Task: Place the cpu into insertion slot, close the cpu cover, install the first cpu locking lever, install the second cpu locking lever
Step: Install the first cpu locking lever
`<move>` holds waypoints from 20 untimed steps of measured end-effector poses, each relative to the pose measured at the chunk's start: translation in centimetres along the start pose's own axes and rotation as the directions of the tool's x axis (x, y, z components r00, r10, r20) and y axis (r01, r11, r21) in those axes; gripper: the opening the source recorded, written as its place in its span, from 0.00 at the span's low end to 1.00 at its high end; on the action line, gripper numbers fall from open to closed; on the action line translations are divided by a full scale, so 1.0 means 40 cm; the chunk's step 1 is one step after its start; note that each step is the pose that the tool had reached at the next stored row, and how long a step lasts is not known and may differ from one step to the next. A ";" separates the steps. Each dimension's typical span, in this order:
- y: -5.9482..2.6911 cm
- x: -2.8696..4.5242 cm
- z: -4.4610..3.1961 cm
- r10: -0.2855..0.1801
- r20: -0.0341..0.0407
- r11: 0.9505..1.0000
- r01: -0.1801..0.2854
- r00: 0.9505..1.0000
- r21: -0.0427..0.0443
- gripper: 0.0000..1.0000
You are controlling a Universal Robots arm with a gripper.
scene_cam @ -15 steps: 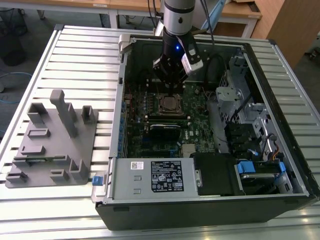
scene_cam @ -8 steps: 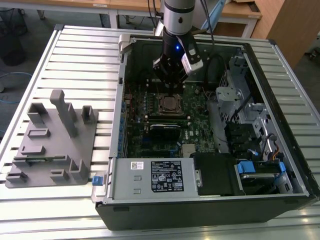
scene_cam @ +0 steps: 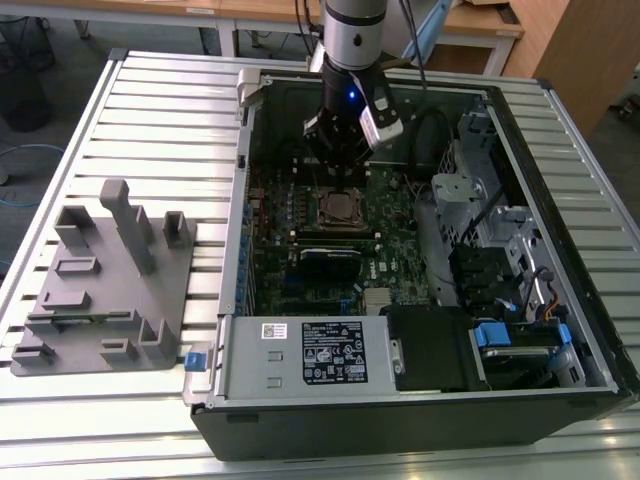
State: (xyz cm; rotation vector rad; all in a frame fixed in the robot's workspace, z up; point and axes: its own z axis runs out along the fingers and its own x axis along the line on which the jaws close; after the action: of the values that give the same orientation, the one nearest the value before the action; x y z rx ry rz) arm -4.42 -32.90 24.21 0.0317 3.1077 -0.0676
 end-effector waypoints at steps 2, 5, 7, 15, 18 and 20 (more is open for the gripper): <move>0.001 0.011 0.001 0.000 0.001 1.000 0.000 1.000 0.000 0.11; 0.001 0.029 0.002 0.000 0.003 1.000 0.000 1.000 0.000 0.11; 0.001 0.038 0.002 0.000 0.004 1.000 0.000 1.000 0.000 0.11; 0.001 0.042 -0.001 0.000 0.004 1.000 0.000 1.000 0.000 0.11; 0.001 0.042 -0.009 0.000 0.004 1.000 0.000 1.000 0.000 0.11; 0.000 0.042 -0.012 0.000 0.004 1.000 0.000 1.000 0.000 0.11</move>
State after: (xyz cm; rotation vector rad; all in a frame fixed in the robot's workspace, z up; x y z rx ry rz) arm -6.11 -32.83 24.62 0.0318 3.1036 -0.0673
